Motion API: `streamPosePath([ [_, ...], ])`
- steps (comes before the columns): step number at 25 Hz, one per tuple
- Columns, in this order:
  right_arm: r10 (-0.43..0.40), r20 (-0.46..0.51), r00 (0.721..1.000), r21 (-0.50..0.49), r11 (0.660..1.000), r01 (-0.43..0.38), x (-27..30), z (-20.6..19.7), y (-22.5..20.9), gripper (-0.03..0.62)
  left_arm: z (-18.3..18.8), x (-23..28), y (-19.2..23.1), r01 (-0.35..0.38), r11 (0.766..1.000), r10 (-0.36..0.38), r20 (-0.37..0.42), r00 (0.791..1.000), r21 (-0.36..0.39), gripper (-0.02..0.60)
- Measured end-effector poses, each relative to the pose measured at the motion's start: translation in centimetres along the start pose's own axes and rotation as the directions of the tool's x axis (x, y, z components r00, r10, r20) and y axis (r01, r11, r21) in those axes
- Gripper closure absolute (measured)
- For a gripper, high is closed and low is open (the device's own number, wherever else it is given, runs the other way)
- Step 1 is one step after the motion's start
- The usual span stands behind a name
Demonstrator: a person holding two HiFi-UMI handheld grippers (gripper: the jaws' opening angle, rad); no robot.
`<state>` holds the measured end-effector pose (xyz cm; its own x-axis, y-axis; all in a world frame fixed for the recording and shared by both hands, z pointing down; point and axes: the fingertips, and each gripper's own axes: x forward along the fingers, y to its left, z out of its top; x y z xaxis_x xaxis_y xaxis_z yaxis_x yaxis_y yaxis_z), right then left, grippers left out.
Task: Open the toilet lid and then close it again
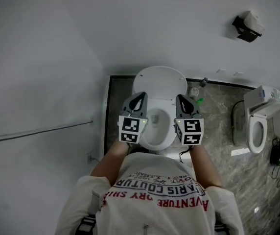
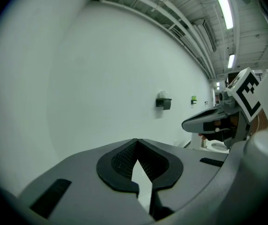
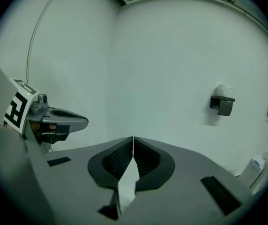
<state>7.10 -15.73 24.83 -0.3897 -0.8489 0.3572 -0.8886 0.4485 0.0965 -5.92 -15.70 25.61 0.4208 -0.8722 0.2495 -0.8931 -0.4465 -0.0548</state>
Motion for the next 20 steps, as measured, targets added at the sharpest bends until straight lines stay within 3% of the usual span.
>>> streamPosePath([
  [3, 0.009, -0.031, 0.999, 0.001, 1.000, -0.009, 1.8, -0.5, -0.5, 0.578, -1.2, 1.9, 0.3, 0.019, 0.996, -0.014, -0.055, 0.998, 0.093, 0.575],
  [7, 0.016, -0.084, 0.996, -0.044, 0.999, -0.019, 5.3, -1.5, -1.9, 0.577, -4.2, 5.4, 1.4, 0.067, 0.971, -0.027, -0.175, 0.984, 0.228, 0.575],
  [13, 0.061, -0.167, 0.984, -0.183, 0.979, -0.092, 11.1, -4.0, -3.2, 0.577, -7.1, 11.1, 3.4, 0.133, 0.942, -0.052, -0.259, 0.964, 0.307, 0.575],
  [20, 0.093, -0.229, 0.969, -0.374, 0.910, -0.176, 17.0, -5.2, -3.3, 0.576, -8.5, 16.4, 4.8, 0.223, 0.907, -0.123, -0.283, 0.951, 0.358, 0.530],
])
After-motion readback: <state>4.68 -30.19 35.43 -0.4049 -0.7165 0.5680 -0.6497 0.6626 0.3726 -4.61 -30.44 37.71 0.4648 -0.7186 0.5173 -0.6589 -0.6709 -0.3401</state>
